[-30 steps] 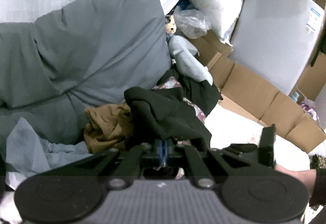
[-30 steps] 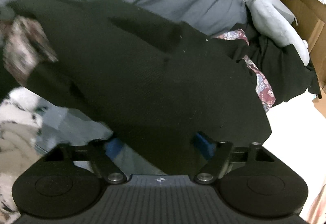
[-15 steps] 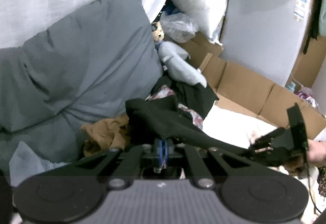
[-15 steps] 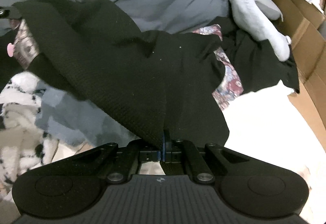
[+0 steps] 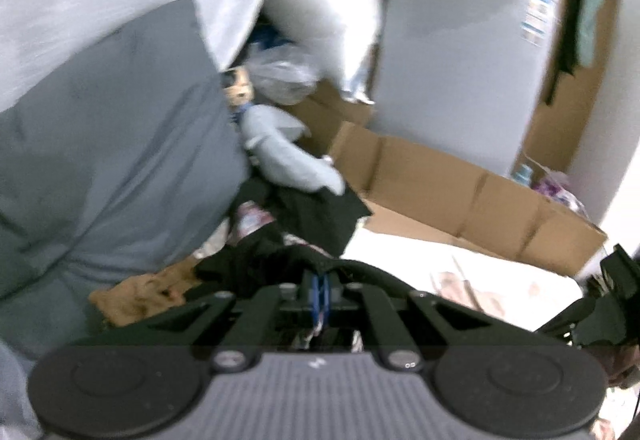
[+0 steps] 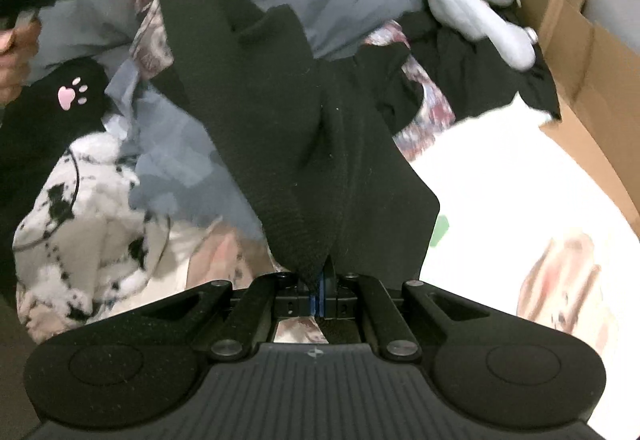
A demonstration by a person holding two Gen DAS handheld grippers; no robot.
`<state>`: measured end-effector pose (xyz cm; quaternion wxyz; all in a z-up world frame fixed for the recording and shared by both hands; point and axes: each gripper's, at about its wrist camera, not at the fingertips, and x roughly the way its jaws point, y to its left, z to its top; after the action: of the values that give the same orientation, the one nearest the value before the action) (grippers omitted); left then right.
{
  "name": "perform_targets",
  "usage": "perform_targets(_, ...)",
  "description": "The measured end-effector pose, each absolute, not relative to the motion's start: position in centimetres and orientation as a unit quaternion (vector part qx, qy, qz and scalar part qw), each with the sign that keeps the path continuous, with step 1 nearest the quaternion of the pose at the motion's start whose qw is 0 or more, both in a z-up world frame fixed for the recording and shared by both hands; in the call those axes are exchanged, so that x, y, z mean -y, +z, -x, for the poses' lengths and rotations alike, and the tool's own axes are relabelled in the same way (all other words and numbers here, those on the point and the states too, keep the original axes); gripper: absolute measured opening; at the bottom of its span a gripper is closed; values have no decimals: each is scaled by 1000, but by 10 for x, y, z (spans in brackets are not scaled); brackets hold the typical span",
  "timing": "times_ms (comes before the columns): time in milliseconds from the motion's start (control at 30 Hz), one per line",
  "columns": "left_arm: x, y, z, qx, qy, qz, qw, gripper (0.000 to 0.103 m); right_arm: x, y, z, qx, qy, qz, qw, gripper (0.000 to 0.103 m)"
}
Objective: Fold clothes
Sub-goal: 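Grasp the black garment edge with the right gripper and lift it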
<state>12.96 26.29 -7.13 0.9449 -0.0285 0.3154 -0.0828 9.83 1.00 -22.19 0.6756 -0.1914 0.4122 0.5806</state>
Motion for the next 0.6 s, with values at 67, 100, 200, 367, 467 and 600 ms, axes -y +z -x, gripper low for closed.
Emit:
perform_targets(67,-249,-69,-132,-312,-101,21,944,2,7,-220,-100,-419,575,178,680,0)
perform_targets(100,-242,-69,-134,-311,-108,18,944,2,16,-219,-101,-422,572,171,682,0)
perform_targets(200,-222,-69,-139,-307,-130,10,943,2,40,-218,-99,-431,565,152,687,0)
perform_targets(367,-191,-71,-147,-306,-166,0,937,2,78,-218,-92,-446,558,123,689,0)
perform_targets(467,-173,-74,-153,-309,-188,-7,932,2,101,-219,-88,-455,553,106,690,0)
perform_targets(600,-147,-79,-161,-314,-222,-19,923,2,131,-219,-82,-467,546,83,691,0)
